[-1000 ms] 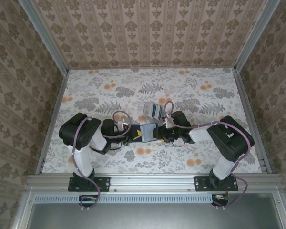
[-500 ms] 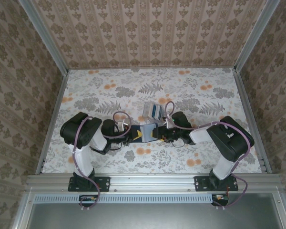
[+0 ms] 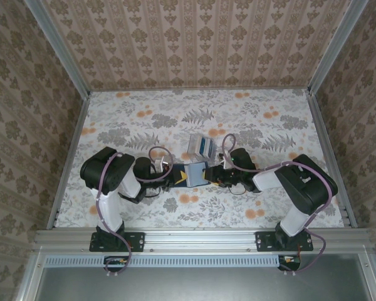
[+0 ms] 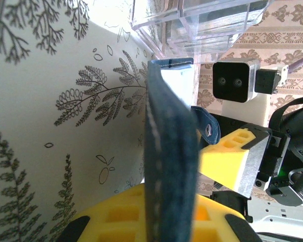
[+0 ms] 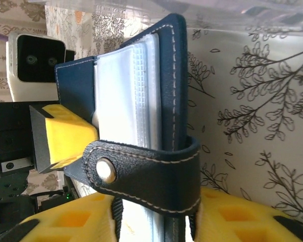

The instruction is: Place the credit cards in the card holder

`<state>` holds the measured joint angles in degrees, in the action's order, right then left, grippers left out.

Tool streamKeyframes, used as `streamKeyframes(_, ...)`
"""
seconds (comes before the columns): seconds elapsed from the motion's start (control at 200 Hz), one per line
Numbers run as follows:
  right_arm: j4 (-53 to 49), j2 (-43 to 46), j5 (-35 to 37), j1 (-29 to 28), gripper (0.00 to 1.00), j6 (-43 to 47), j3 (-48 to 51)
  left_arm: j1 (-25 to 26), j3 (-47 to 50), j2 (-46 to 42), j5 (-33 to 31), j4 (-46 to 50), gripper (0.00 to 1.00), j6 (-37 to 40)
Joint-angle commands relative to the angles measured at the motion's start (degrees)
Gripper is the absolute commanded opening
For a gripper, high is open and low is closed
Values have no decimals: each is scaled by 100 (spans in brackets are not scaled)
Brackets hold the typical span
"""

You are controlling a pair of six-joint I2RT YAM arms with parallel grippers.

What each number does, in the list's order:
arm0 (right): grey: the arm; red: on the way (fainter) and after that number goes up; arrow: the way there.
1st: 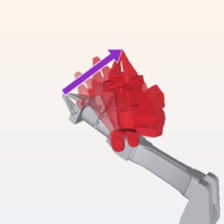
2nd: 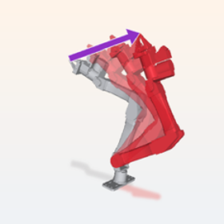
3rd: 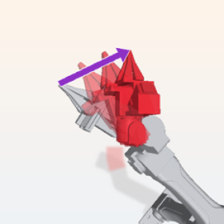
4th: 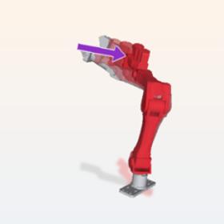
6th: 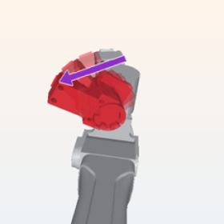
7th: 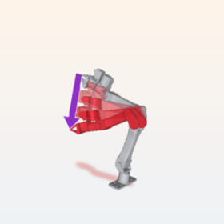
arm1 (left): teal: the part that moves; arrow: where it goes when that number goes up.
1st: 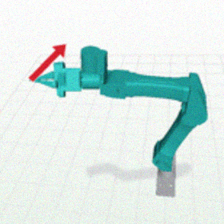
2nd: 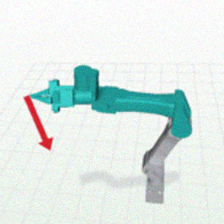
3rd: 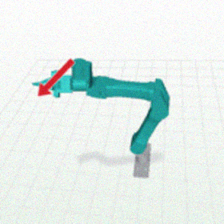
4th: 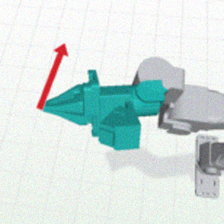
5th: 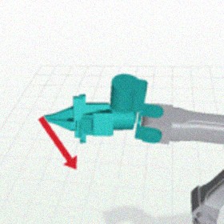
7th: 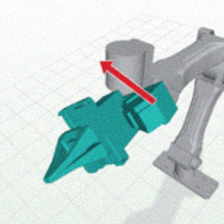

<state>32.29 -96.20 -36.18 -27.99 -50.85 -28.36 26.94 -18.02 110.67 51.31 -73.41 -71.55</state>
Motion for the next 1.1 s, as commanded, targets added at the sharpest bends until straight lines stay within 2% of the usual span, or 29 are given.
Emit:
streamKeyframes(0.0,-362,35,287,56,37,151,146,-27,0,148,28,-6,0,169)
streamKeyframes(0.385,-137,27,102,57,25,191,199,-32,1,174,28,-7,0,172)
streamKeyframes(0.7,-224,-177,15,-64,28,304,12,-35,-17,182,42,-7,0,175)
streamKeyframes(1.095,-203,-302,40,-146,26,235,-99,-14,-87,156,66,-3,0,124)
